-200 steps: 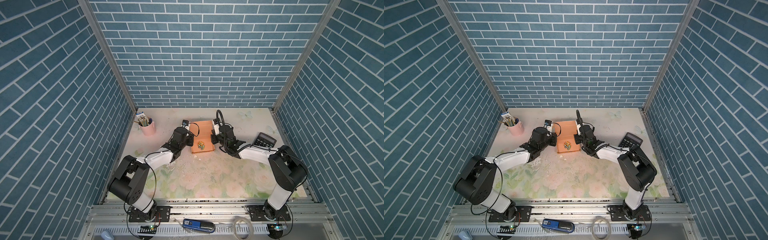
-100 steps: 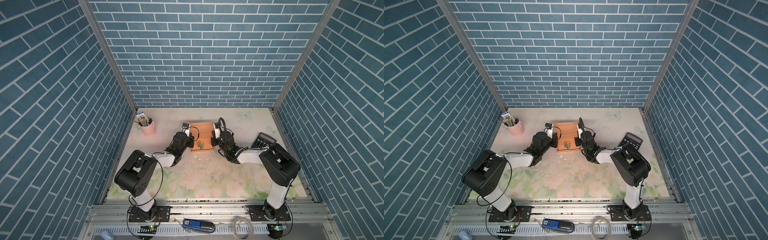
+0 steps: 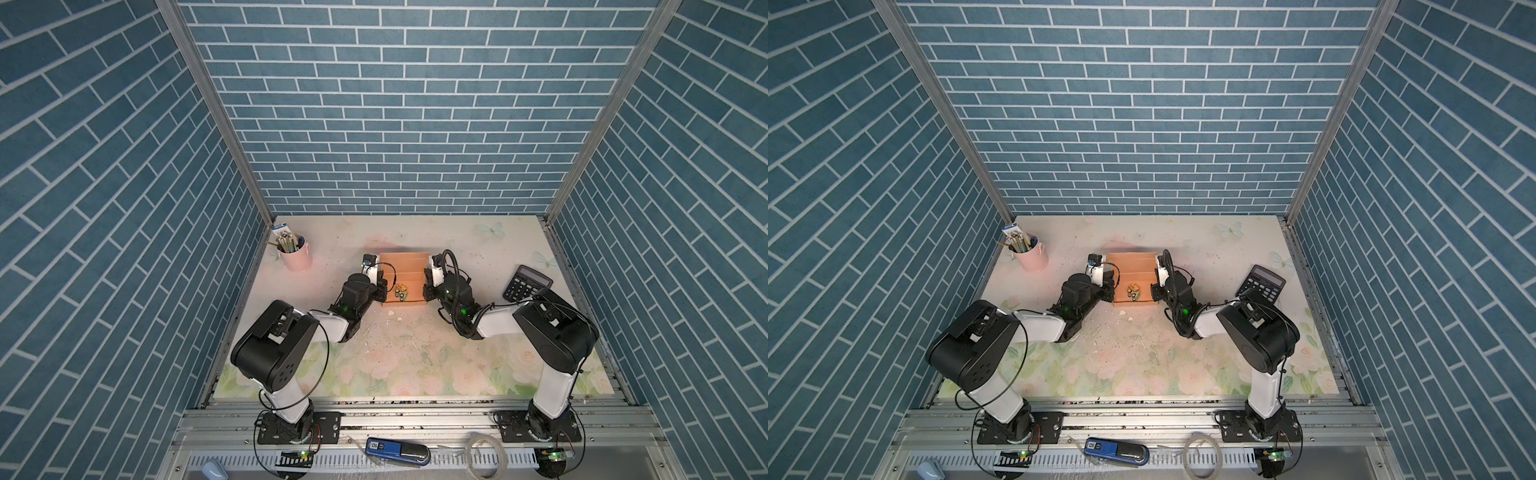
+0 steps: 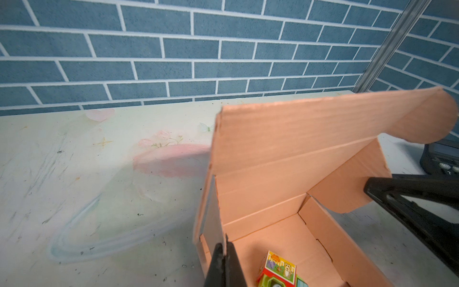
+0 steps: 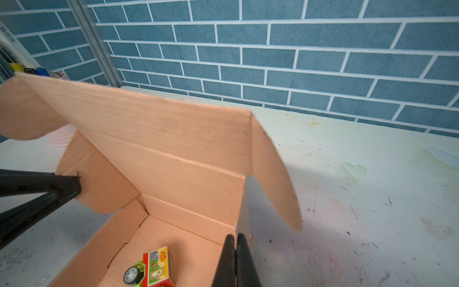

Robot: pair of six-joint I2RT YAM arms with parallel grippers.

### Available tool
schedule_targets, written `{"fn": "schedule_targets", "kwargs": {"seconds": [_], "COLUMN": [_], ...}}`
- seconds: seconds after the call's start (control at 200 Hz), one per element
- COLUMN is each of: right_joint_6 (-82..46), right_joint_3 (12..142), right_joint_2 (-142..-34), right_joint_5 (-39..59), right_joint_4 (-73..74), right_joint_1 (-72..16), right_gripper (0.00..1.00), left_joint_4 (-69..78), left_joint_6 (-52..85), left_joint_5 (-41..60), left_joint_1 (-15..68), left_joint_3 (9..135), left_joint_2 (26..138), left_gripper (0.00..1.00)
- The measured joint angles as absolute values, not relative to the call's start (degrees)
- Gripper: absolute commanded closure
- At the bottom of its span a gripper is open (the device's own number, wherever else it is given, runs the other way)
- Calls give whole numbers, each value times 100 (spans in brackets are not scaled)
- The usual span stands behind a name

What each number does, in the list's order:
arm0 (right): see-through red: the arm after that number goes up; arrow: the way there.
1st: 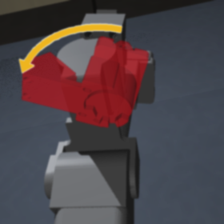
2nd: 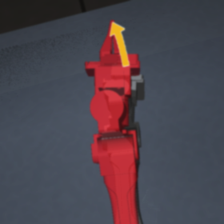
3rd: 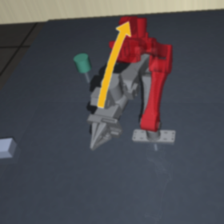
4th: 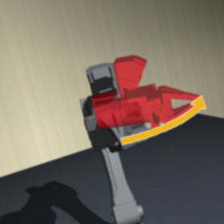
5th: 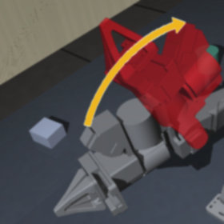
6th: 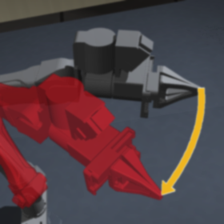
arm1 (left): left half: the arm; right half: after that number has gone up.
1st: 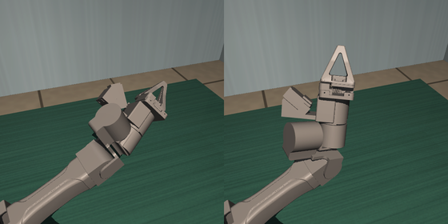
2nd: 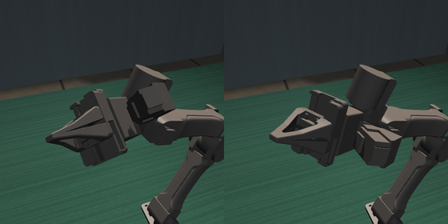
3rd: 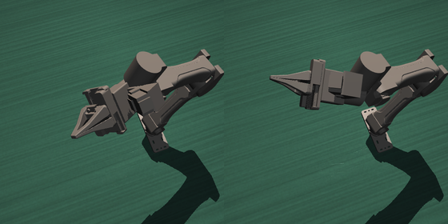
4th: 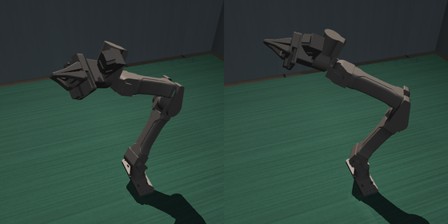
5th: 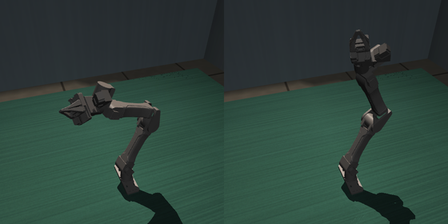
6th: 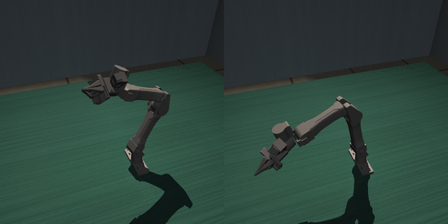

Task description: Fold the paper box

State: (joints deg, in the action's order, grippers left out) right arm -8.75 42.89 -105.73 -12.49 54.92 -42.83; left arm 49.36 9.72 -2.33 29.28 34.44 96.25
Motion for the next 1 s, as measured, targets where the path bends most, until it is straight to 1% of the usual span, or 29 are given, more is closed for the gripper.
{"fn": "schedule_targets", "kwargs": {"seconds": [0.325,0.71,1.0], "right_joint_6": [-875,-1109,-1330], "right_joint_3": [4281,5068,5081], "right_joint_2": [-10519,-10508,-10394], "right_joint_5": [-1645,-2043,-2075], "right_joint_4": [5365,4104,3800], "right_joint_1": [-4515,-4545,-4550], "right_gripper": [100,100,100], "left_joint_4": [5046,4285,4193], "left_joint_6": [980,1050,1072], "left_joint_5": [-325,-464,-515], "left_joint_1": [3041,3089,3170], "left_joint_3": [3275,3710,3686], "left_joint_2": [9546,9483,9435], "left_gripper": [100,100,100]}}
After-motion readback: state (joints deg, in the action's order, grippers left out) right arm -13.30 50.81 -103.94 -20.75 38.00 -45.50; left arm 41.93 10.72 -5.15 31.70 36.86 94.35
